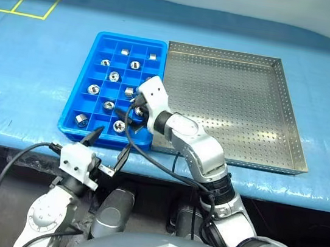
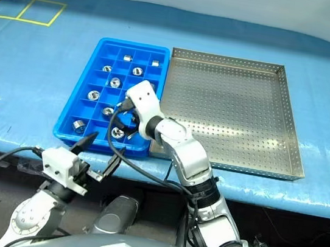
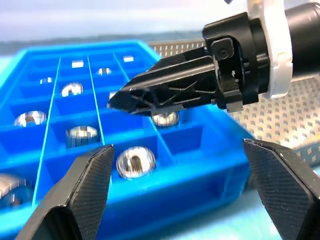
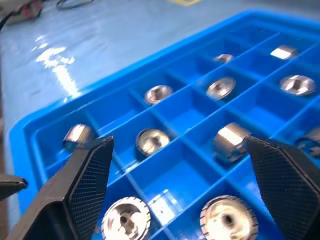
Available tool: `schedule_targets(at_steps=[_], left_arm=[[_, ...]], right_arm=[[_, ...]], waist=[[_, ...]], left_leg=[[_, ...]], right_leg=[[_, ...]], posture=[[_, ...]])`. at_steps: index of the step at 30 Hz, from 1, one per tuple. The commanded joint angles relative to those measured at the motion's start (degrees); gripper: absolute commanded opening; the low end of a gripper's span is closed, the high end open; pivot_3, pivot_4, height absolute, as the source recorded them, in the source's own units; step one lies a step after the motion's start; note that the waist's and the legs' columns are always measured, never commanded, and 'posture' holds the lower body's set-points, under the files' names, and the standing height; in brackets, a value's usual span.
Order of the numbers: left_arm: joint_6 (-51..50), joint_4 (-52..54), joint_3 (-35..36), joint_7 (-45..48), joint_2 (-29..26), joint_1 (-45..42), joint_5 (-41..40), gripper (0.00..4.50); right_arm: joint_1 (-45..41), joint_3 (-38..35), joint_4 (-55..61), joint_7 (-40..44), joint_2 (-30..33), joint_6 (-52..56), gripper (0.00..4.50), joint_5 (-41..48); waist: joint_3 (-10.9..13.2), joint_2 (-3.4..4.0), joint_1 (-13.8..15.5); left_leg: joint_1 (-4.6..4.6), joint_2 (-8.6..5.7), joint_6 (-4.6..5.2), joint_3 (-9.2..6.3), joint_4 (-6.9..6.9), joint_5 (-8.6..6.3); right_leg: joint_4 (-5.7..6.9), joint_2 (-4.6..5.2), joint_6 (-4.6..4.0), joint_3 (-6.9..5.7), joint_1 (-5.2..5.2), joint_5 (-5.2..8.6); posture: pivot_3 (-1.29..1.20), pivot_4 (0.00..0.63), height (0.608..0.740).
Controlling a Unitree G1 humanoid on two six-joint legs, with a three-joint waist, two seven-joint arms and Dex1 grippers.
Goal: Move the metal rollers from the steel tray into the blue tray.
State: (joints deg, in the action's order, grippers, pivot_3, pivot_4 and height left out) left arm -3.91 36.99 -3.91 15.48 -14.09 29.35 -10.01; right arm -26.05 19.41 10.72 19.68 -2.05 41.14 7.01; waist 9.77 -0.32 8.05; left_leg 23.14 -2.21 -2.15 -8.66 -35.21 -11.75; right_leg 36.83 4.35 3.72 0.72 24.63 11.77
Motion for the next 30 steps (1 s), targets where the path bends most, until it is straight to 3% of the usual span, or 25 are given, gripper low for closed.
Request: schedule_targets(at_steps=[1, 9, 14, 22, 30], left_arm=[[-2.58, -2.8, 3.27, -3.81, 0.87, -5.39, 2.05, 4.5], [-8.3, -11.72, 7.38, -9.86, 0.8, -21.23, 6.99, 4.5], [-8.66, -14.39, 7.42, -10.41, 0.69, -26.02, 8.78, 4.5], [-9.92, -14.91, 8.78, -11.74, 2.13, -26.75, 9.06, 4.5], [-11.75, -12.8, 10.75, -12.22, 4.14, -22.83, 7.51, 4.5]], right_arm=[[1.56, -1.7, 3.7, -2.78, 2.06, -4.39, 4.44, -2.52], [8.17, -6.72, 8.23, -5.23, 5.74, -6.74, 4.44, -2.82], [12.92, -9.53, 10.46, -6.16, 6.75, -5.85, 4.44, -2.2], [16.76, -10.55, 12.42, -5.9, 8.81, -5.12, 4.44, -2.0], [18.13, -8.77, 12.61, -4.67, 10.12, -4.58, 4.44, -1.75]], waist=[[-0.01, -0.02, -0.68], [-0.03, -0.04, -4.58], [-0.04, -0.06, -7.09], [-0.04, -0.06, -8.76], [-0.03, -0.08, -8.65]], left_leg=[[0.0, 0.0, -0.01, 0.0, -0.01, 0.01], [-0.07, 0.01, -0.05, -0.04, -0.05, 0.05], [-0.17, -0.05, -0.04, 0.08, -0.12, 0.05], [-0.21, -0.03, -0.03, 0.08, -0.17, 0.05], [-0.22, -0.04, -0.03, 0.08, -0.26, 0.05]], right_leg=[[0.01, 0.0, 0.01, 0.0, -0.01, -0.01], [0.03, -0.05, 0.11, 0.03, -0.11, -0.09], [-0.02, 0.01, 0.25, 0.16, -0.24, -0.17], [0.01, 0.01, 0.49, 0.17, -0.27, -0.32], [0.02, 0.01, 0.47, 0.18, -0.32, -0.31]], posture=[[0.2, 0.15, 0.74], [0.11, 0.15, 0.74], [0.08, 0.15, 0.74], [0.07, 0.15, 0.74], [0.08, 0.15, 0.74]])
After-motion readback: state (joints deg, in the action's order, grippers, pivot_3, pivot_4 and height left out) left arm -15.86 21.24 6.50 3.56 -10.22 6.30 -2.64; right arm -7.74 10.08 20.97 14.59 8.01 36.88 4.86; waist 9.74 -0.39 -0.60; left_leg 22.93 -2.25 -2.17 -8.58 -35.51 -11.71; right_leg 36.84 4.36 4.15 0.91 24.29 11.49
